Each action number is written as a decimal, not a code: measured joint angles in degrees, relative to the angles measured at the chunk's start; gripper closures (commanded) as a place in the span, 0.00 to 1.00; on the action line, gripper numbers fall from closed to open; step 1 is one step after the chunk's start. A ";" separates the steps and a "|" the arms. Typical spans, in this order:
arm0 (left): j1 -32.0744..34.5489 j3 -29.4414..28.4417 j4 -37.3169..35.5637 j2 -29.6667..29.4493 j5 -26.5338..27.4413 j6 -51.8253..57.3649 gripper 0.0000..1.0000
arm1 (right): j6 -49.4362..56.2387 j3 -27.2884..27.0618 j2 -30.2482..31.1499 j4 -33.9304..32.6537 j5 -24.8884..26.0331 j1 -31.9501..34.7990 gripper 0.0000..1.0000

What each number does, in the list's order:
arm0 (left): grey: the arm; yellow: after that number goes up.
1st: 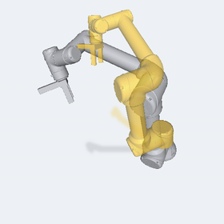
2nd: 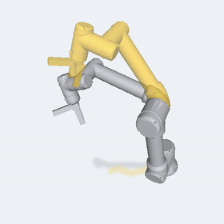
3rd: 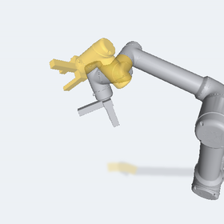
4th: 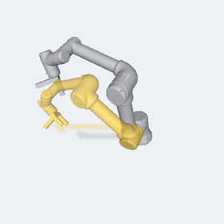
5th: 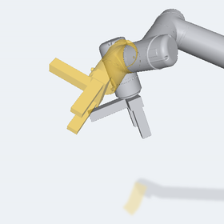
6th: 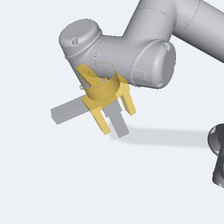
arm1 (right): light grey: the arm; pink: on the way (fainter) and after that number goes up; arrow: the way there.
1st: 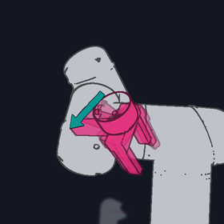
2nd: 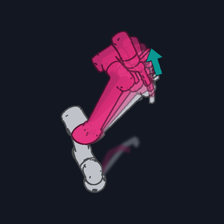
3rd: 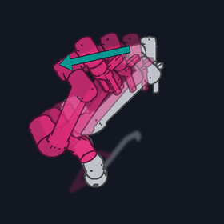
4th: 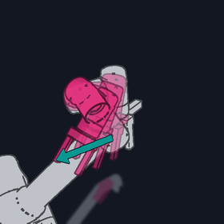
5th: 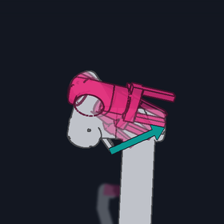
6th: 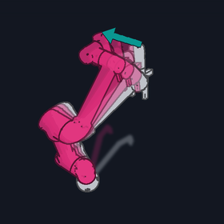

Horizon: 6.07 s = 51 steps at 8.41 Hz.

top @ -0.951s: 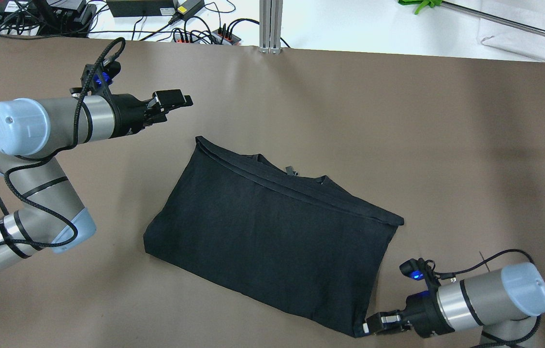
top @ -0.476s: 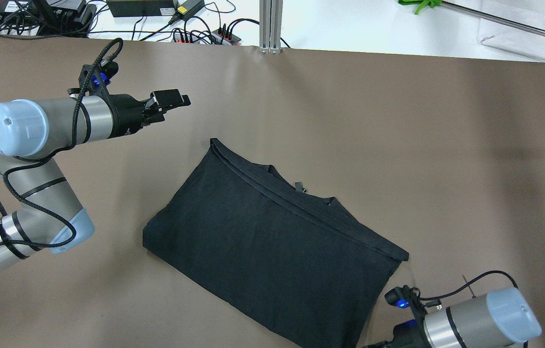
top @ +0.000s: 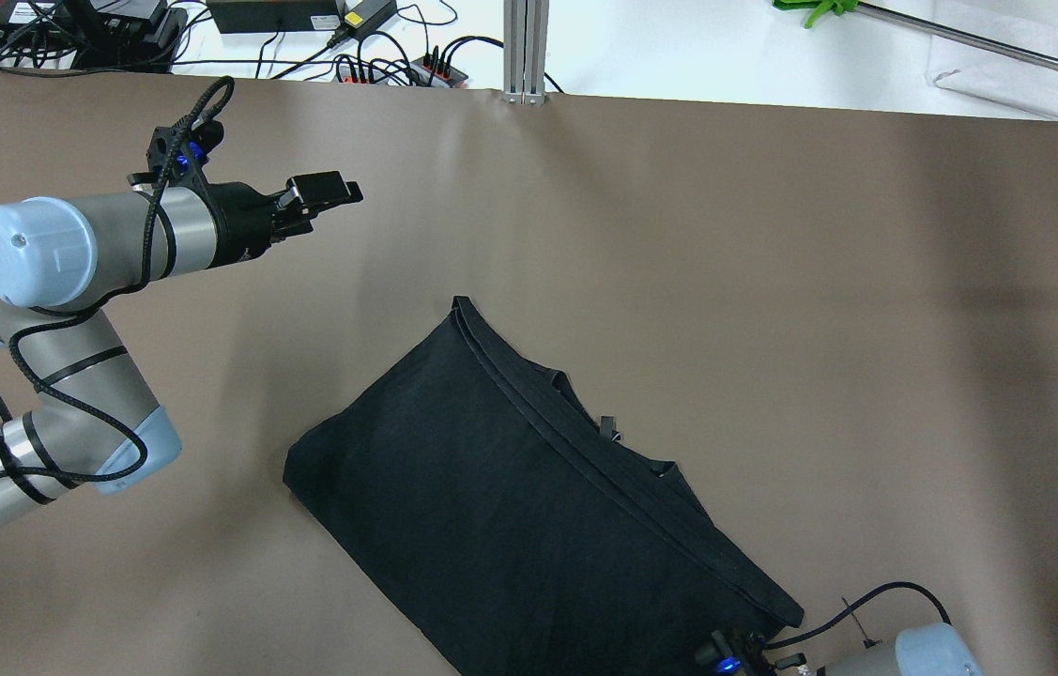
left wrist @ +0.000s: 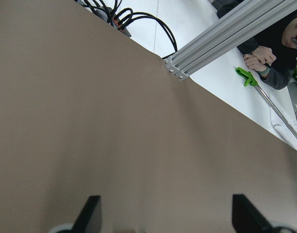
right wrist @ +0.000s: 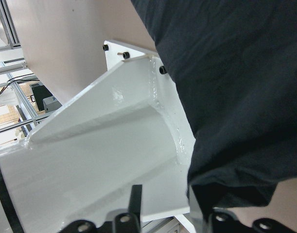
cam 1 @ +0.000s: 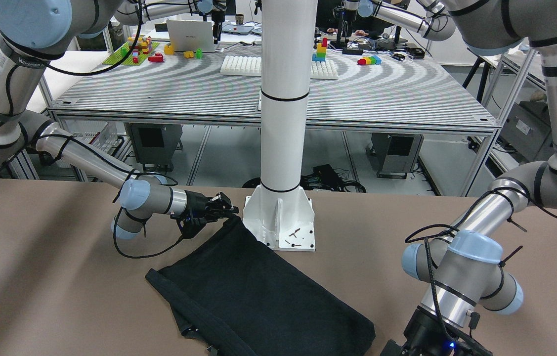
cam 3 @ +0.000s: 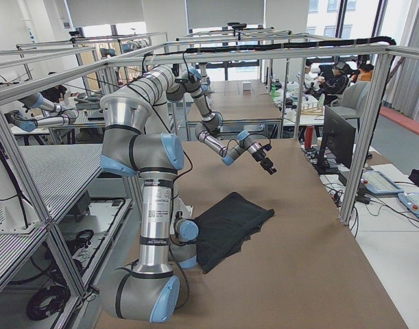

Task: Fold clothes
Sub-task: 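Drag the grasped corner with the right gripper, rotating the folded shirt, then release and raise the right gripper while the left gripper grasps the near edge, then pull the shirt edge with the left gripper away from the robot, turning it lengthwise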

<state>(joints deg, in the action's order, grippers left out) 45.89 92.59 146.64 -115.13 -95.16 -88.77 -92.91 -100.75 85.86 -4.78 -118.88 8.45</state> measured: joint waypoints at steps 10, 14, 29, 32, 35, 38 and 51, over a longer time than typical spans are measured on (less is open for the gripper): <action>-3.44 -1.59 -6.55 0.19 -3.68 -0.04 0.06 | 0.01 -0.01 -0.74 -11.92 -14.86 32.05 0.06; -8.65 7.23 -8.29 10.15 -4.22 -0.09 0.06 | 0.47 -0.27 -0.51 -17.11 -16.22 39.34 0.06; -16.93 7.04 -7.00 15.36 -2.50 0.00 0.23 | 1.03 0.10 -0.50 -20.43 -12.20 42.53 0.06; -18.58 6.16 -6.99 15.04 -2.27 0.06 0.69 | 1.06 0.09 -0.49 -20.44 -12.01 42.63 0.06; -18.89 6.56 -6.92 14.73 -2.37 0.01 1.00 | 1.07 -0.02 -0.32 -20.44 -11.99 43.08 0.06; -18.80 7.45 -6.85 15.15 -2.54 0.00 1.00 | 1.07 -0.03 -0.15 -20.44 -11.99 43.18 0.06; 0.46 -25.36 -23.48 -21.29 -3.87 17.35 1.00 | 1.12 0.20 -0.42 -21.23 -9.46 43.98 0.06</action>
<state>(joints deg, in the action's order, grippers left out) 46.35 67.23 123.16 -136.42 -99.03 -71.42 -91.80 -100.55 85.44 -26.01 -128.33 52.44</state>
